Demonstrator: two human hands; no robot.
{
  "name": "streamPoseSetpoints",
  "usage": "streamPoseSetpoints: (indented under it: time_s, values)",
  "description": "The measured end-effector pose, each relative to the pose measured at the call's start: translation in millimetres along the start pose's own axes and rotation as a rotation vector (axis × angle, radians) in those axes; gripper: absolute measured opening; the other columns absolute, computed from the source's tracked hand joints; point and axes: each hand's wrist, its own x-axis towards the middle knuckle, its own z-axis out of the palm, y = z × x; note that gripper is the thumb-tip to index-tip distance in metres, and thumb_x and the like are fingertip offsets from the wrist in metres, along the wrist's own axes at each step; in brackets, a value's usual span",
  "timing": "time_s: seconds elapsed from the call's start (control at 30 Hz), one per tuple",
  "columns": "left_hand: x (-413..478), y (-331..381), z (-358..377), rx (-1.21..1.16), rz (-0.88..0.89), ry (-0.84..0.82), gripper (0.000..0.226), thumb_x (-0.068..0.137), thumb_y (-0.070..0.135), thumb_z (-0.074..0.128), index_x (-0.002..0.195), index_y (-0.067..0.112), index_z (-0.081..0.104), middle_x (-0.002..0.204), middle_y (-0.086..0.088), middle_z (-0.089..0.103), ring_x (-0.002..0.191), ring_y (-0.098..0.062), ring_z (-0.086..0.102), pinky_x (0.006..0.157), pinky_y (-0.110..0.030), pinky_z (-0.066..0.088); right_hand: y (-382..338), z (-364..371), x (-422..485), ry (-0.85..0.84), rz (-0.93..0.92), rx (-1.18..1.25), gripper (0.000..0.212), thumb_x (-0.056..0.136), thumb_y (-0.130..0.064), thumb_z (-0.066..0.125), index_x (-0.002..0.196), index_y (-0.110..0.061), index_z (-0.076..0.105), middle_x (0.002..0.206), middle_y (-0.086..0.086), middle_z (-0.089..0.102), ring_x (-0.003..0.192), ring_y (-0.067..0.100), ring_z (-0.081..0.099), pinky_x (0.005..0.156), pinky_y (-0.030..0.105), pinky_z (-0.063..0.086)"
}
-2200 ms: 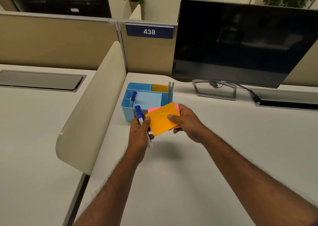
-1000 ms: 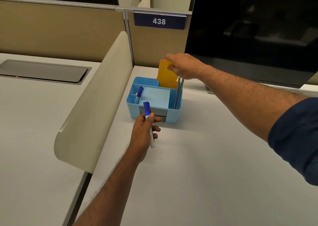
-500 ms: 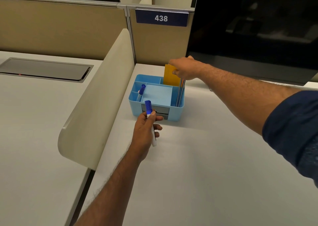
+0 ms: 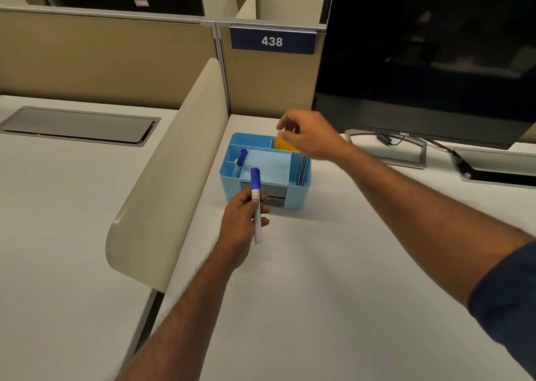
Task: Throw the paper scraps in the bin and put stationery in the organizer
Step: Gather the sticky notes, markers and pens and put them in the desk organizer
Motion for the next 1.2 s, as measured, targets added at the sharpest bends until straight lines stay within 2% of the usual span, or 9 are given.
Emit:
streamPoseSetpoints:
  time_s: [0.17,0.3,0.4,0.5,0.6,0.73,0.87,1.0,1.2]
  values:
    - [0.0,7.4,5.5,0.083,0.055,0.001,0.034,0.102,0.018,0.041,0.135,0.013,0.05,0.112,-0.006,0.063,0.093,-0.017,0.061,0.076,-0.028,0.054,-28.0,39.9,-33.3,-0.23,0.11,0.253,0.032,0.093,-0.042,0.056,0.101,-0.013,0.063,0.09,0.002,0.063,0.079,0.014,0.058,0.063,0.023,0.048]
    - [-1.9,10.3,5.7,0.116,0.085,0.033,0.032,0.102,0.023,0.042,0.13,0.013,0.054,0.113,-0.004,0.064,0.095,-0.018,0.064,0.077,-0.024,0.057,-33.8,53.0,-38.0,-0.218,0.124,0.291,0.026,0.09,-0.033,0.063,0.103,-0.011,0.061,0.095,0.005,0.061,0.084,0.015,0.058,0.07,0.024,0.049]
    - [-1.9,7.1,-1.9,0.078,0.094,0.05,0.03,0.102,0.025,0.041,0.127,0.014,0.056,0.114,-0.005,0.064,0.103,-0.021,0.065,0.075,-0.021,0.058,-39.1,44.3,-33.8,-0.214,0.125,0.363,0.022,0.091,-0.024,0.064,0.105,-0.008,0.06,0.089,0.005,0.061,0.071,0.013,0.058,0.056,0.017,0.047]
    - [0.9,5.6,-13.1,-0.008,0.028,0.156,0.038,0.103,0.031,0.039,0.132,0.012,0.054,0.116,-0.005,0.062,0.105,-0.02,0.062,0.074,-0.025,0.058,-47.1,25.6,-22.4,-0.083,0.082,0.452,0.019,0.092,-0.02,0.062,0.107,-0.008,0.059,0.086,0.002,0.061,0.063,0.009,0.055,0.048,0.011,0.044]
    - [8.1,4.8,-22.5,-0.061,-0.096,0.309,0.042,0.103,0.036,0.036,0.136,0.014,0.049,0.132,-0.008,0.056,0.113,-0.019,0.058,0.093,-0.04,0.054,-51.1,14.8,-2.5,0.105,0.042,0.492,0.017,0.091,-0.023,0.063,0.105,-0.013,0.058,0.093,0.005,0.06,0.072,0.012,0.056,0.058,0.02,0.052]
    - [15.6,7.1,-26.6,0.025,-0.101,0.353,0.048,0.103,0.041,0.033,0.147,0.021,0.036,0.152,-0.001,0.04,0.136,-0.02,0.042,0.112,-0.047,0.038,-54.1,21.3,18.4,0.247,-0.004,0.436,0.019,0.089,-0.025,0.066,0.103,-0.013,0.059,0.09,0.002,0.059,0.079,0.017,0.057,0.07,0.03,0.055]
    - [21.7,13.9,-28.6,-0.073,-0.134,0.304,0.053,0.102,0.045,0.033,0.149,0.021,0.032,0.155,0.0,0.036,0.141,-0.02,0.035,0.111,-0.046,0.038,-51.3,40.8,19.2,0.127,-0.017,0.288,0.025,0.085,-0.025,0.071,0.104,-0.011,0.063,0.092,-0.001,0.062,0.084,0.013,0.057,0.076,0.026,0.05]
    - [25.6,15.4,-28.1,-0.072,-0.141,0.266,0.056,0.1,0.049,0.034,0.148,0.021,0.037,0.154,-0.001,0.038,0.141,-0.022,0.036,0.105,-0.046,0.041,-46.8,67.5,13.0,0.007,-0.023,0.033,0.025,0.085,-0.026,0.07,0.107,-0.017,0.064,0.105,0.001,0.067,0.098,0.019,0.059,0.096,0.044,0.045]
    - [25.6,16.0,-29.0,-0.107,-0.178,0.277,0.057,0.099,0.051,0.034,0.146,0.019,0.04,0.152,-0.002,0.041,0.141,-0.022,0.036,0.107,-0.047,0.039,-45.9,71.6,6.9,-0.023,-0.043,-0.03,0.029,0.088,-0.018,0.066,0.117,-0.017,0.062,0.121,0.001,0.065,0.117,0.02,0.051,0.103,0.04,0.035]
